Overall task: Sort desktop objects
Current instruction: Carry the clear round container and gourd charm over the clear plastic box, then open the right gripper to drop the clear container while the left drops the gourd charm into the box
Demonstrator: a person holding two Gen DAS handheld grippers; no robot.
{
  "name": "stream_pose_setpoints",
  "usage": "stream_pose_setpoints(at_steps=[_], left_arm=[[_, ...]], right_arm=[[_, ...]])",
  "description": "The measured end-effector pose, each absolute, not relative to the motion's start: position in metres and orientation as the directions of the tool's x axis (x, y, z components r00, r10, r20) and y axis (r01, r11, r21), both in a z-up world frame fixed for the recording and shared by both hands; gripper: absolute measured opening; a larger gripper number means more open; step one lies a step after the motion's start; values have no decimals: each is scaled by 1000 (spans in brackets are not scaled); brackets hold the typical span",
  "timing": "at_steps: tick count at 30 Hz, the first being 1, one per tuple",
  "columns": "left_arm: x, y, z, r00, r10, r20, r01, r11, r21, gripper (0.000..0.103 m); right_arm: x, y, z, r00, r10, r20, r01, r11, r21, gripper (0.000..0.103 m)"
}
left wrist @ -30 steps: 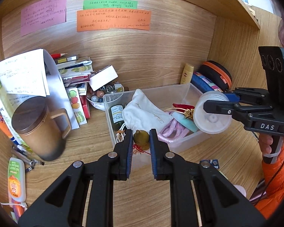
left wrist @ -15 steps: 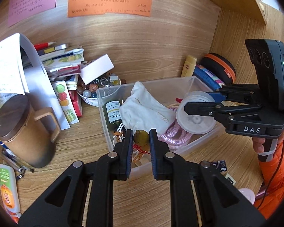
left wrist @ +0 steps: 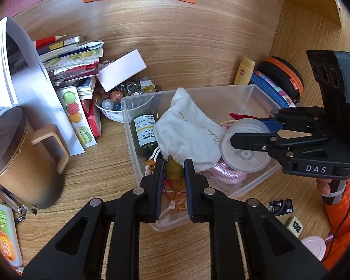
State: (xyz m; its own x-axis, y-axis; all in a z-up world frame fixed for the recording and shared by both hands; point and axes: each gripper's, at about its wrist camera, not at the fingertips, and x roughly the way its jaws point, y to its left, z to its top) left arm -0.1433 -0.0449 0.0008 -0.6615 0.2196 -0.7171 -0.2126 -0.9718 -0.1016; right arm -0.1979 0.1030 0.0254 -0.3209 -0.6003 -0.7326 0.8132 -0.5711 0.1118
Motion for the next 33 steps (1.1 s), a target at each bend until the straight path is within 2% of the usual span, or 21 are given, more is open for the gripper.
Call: stream_pose_setpoints(at_steps=[7,11,13,14,15,20,23,25,28,31,33], left_arm=[[-146,-40,-1,-656,211,-725,-212,-973,-92,17],[-146,-41,0,-651,217,-727,-203,-973,-109,27],[-144,-39,4,-660,215,-720,-201,-974,-106,40],[-141,-38,6,-674,204,-710,-195,-976,-96,50],[-139,-37,8,-681,202,-704,-195,-976,-92,54],[-132,-35,15,-698,186,-691,-184,-980,-78,64],[-128,-38,19,-694,204,-691,-178,-978,-110,66],[-125,-38,21,-699,200,-686,-168,-979,-114,71],[-118,-36,26,-717,168,-676,-148,-985,-88,77],[-110,-36,31,-728,154,-668,-132,-988,-83,87],[-106,-38,35,-739,147,-657,-119,-989,-88,93]], right_arm=[[-198,101,25,-330,-598,-730,811,-575,105,27],[-198,101,25,-333,-592,-734,813,-575,94,28],[-198,99,23,-334,-576,-746,812,-577,83,40],[-198,98,23,-338,-571,-748,810,-581,77,44],[-198,98,23,-345,-570,-746,809,-584,72,48],[-193,97,29,-364,-570,-737,813,-580,46,52],[-192,99,33,-376,-570,-731,812,-582,37,58],[-190,98,35,-379,-565,-732,813,-581,28,69],[-187,98,38,-388,-560,-732,812,-583,15,75],[-184,99,42,-396,-561,-727,810,-586,12,84],[-182,100,45,-389,-570,-723,812,-583,23,85]])
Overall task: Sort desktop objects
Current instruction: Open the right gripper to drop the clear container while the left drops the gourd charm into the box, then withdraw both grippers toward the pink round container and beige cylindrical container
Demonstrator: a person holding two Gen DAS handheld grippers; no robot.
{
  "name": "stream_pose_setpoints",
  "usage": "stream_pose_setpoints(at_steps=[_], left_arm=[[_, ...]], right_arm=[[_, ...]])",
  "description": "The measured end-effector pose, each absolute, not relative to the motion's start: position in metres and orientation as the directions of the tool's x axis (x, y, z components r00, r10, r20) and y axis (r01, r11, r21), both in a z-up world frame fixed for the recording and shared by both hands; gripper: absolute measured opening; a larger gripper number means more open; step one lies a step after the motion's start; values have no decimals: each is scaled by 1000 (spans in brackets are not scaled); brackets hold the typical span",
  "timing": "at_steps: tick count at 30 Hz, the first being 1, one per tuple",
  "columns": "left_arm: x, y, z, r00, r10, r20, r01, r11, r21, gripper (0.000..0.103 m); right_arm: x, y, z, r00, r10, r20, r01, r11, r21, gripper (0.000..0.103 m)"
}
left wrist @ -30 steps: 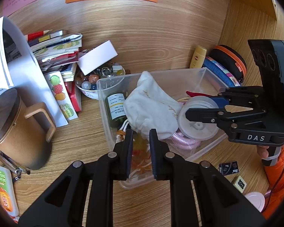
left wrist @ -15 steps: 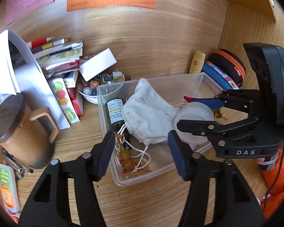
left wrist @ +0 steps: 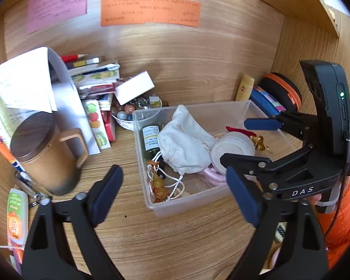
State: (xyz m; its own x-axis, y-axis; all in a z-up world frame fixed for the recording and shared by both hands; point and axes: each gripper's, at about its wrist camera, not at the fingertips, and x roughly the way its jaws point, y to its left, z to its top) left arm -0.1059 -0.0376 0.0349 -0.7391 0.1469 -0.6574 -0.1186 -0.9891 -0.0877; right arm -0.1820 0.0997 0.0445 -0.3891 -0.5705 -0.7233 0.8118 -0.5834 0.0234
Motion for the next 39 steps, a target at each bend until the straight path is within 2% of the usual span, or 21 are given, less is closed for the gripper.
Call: stream_pose_setpoints(at_steps=[12,25,39], left_arm=[[-75,-46,44,-757,120,-642,-35,-989,-143,96],[-33,-25,41,-779,46,-625,10,-996,-85,97],[13,11,26,-787,55,-615,-1,-996,-89,98]], right_arm=[[-159,120,60,-417,-566,-711,798,-603,12,87],[-125,170,53,-461,-557,-691,759,-651,19,87],[-78,217,39,-495,-552,-671,730,-683,23,87]])
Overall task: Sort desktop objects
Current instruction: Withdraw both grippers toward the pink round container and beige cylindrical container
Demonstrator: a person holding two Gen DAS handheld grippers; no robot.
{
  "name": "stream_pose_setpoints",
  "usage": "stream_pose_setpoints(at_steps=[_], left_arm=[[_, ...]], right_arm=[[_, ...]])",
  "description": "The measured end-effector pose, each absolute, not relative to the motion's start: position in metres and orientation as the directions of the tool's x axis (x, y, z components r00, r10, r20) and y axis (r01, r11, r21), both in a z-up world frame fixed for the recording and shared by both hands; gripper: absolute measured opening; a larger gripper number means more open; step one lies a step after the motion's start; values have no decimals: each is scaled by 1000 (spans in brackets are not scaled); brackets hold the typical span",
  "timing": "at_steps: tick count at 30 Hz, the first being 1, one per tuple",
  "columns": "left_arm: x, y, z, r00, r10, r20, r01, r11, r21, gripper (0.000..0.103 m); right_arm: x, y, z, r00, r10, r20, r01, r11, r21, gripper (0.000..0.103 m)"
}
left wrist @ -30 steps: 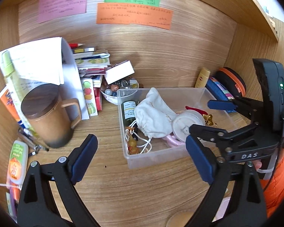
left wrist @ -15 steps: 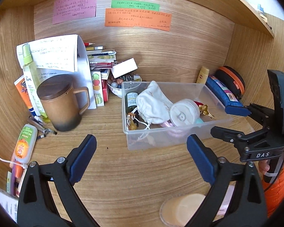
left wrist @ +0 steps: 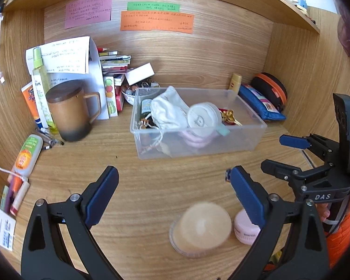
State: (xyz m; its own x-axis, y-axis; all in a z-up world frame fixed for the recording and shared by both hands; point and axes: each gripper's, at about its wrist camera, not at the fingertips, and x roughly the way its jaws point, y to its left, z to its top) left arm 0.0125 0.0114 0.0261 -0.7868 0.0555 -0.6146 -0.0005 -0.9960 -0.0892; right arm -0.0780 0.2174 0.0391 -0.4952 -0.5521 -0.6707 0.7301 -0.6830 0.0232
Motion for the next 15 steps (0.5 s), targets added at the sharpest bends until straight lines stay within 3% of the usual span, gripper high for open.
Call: stream_pose_setpoints(at_steps=[15], left_arm=[[40,28,-2,-764,69,-641,-10,-995,-95,98]], right_arm=[[-19,220,15,-443,-595,-670,758,-648,75,87]])
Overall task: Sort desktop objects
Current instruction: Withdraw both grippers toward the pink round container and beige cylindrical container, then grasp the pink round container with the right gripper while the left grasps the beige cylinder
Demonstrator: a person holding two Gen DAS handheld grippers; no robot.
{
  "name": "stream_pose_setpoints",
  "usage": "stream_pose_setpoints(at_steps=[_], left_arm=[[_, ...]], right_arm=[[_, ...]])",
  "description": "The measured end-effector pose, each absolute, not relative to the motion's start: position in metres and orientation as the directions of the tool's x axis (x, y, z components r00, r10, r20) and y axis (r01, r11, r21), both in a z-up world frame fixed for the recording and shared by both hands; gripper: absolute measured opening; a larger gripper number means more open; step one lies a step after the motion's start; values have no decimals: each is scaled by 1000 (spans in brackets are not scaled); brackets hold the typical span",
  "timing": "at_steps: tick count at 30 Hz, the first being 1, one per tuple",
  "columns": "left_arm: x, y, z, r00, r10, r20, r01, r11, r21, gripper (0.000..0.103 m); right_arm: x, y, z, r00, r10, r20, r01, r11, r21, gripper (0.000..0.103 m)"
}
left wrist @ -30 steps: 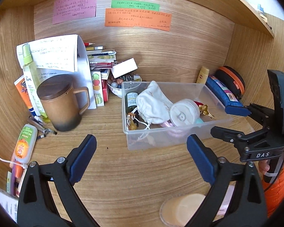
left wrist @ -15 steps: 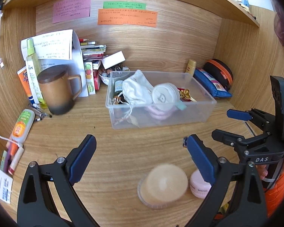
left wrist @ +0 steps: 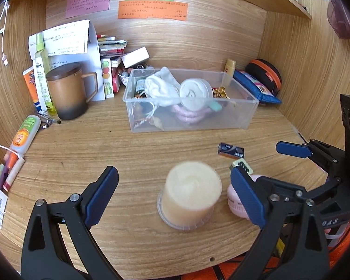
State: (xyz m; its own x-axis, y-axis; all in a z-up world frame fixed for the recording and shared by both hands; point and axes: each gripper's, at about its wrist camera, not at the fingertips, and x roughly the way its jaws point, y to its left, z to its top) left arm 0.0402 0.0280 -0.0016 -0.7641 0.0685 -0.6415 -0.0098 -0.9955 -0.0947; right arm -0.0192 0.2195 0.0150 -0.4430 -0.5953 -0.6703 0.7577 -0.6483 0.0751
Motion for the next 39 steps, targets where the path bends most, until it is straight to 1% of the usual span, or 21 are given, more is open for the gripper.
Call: stream_pose_setpoints(at_steps=[4,6,9,16,19,23,24,25,29,31,34,37,38,39], left_arm=[[45,32,-10,-759,56,-649,-6,-997,-79,98],[47,33,-17,-753,53,-656,-1,-997,-79,98],[48,33,-29,-736,70,-674,7,-994,-111,98],[45,33,-45,-717,63,-694,31,-992,-121,98],[39,34,-50,-706,57,-706,39,-992,-119,98],[33,34,-53,-721,32,-692,60,-992,-107,98],[32,34,-53,-726,22,-687,67,-992,-102,98],[31,34,-54,-732,9,-681,76,-992,-96,98],[28,34,-53,-748,-12,-663,88,-993,-82,98],[26,34,-52,-753,-15,-658,85,-994,-75,98],[24,38,-51,-760,-22,-649,80,-995,-60,98],[22,39,-50,-765,-34,-643,85,-995,-48,93],[20,38,-50,-764,-38,-644,91,-995,-49,90],[19,38,-50,-763,-24,-646,83,-995,-61,84]], right_arm=[[-9,218,5,-425,-605,-673,765,-638,91,87],[-1,217,1,-431,-605,-669,775,-628,70,87],[8,215,-4,-458,-597,-658,778,-628,29,87],[14,209,-20,-467,-590,-658,783,-622,2,87],[14,208,-24,-472,-591,-654,781,-625,1,86],[6,208,-28,-459,-592,-663,774,-633,29,84],[3,208,-30,-446,-595,-669,773,-633,47,78],[1,208,-31,-434,-599,-673,775,-629,60,69],[-6,212,-33,-422,-609,-672,766,-635,95,66],[-8,214,-33,-409,-618,-671,765,-633,116,62],[-9,215,-33,-409,-620,-669,761,-636,124,62],[-9,215,-33,-417,-615,-670,760,-640,114,62],[-9,216,-33,-419,-613,-670,761,-640,110,62],[-9,217,-32,-422,-612,-668,761,-640,106,62]])
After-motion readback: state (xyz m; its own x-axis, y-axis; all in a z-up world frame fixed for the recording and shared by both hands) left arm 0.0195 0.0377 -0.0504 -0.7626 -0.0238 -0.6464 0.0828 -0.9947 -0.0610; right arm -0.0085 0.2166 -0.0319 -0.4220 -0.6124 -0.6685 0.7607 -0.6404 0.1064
